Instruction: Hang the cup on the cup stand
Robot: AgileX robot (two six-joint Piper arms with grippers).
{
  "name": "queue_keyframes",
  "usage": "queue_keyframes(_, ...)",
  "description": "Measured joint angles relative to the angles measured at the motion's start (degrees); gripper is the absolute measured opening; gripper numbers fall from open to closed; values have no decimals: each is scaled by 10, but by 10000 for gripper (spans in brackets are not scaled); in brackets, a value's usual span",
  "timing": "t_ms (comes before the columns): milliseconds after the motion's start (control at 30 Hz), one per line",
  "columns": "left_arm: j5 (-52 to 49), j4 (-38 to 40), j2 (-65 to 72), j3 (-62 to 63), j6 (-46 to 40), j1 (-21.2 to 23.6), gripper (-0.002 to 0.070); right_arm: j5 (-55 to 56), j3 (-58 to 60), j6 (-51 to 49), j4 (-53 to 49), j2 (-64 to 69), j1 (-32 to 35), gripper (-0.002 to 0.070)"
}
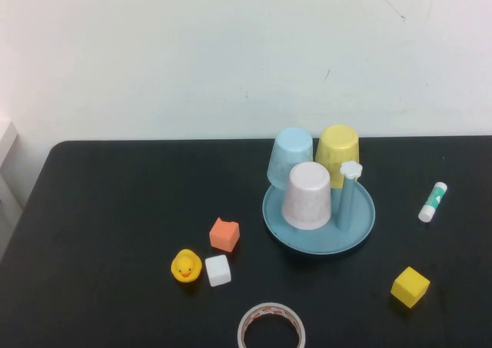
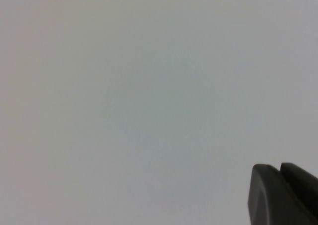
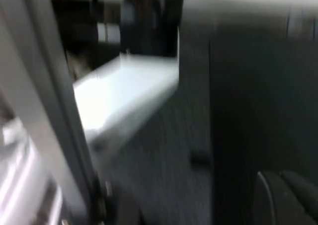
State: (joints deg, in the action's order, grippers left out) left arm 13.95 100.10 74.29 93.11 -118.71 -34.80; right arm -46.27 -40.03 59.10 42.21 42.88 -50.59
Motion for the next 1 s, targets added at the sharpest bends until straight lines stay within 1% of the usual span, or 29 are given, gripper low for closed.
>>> queue_keyframes(100, 47, 0, -54, -12, -28, -11, 3, -63, -62, -106, -132, 0, 0, -1)
queue_keyframes(167, 88, 1, -90, -31, -53, -17, 1, -79, -95, -164, -214, 0, 0, -1)
queue_keyframes(267, 150, 4, -143, -73, -69, -18, 0, -88, -116, -234, -329, -1, 0, -1)
queue_keyframes(367, 182, 6, -200, -136, -71, -18, 0, -94, -116, -300, -418, -3, 0, -1)
queue_keyframes(467, 181, 8, -257, -205, -68, -18, 0, -92, -116, -357, -489, -12, 0, -1)
queue_keyframes(533, 171, 8, -299, -251, -62, -18, 0, -83, -116, -378, -522, -21, 0, -1)
queue_keyframes(567, 161, 8, -337, -303, -57, -18, 0, -73, -116, -392, -539, -33, 0, -1)
queue_keyframes(733, 112, 8, -434, -425, -53, -18, 0, -65, -116, -427, -566, -70, 0, -1)
queue_keyframes(833, 35, 8, -489, -487, -53, -18, 0, -69, -116, -448, -572, -88, 0, -1)
queue_keyframes(1000, -98, 2, -537, -570, -45, -18, 0, -100, -116, -466, -569, -108, 0, -1)
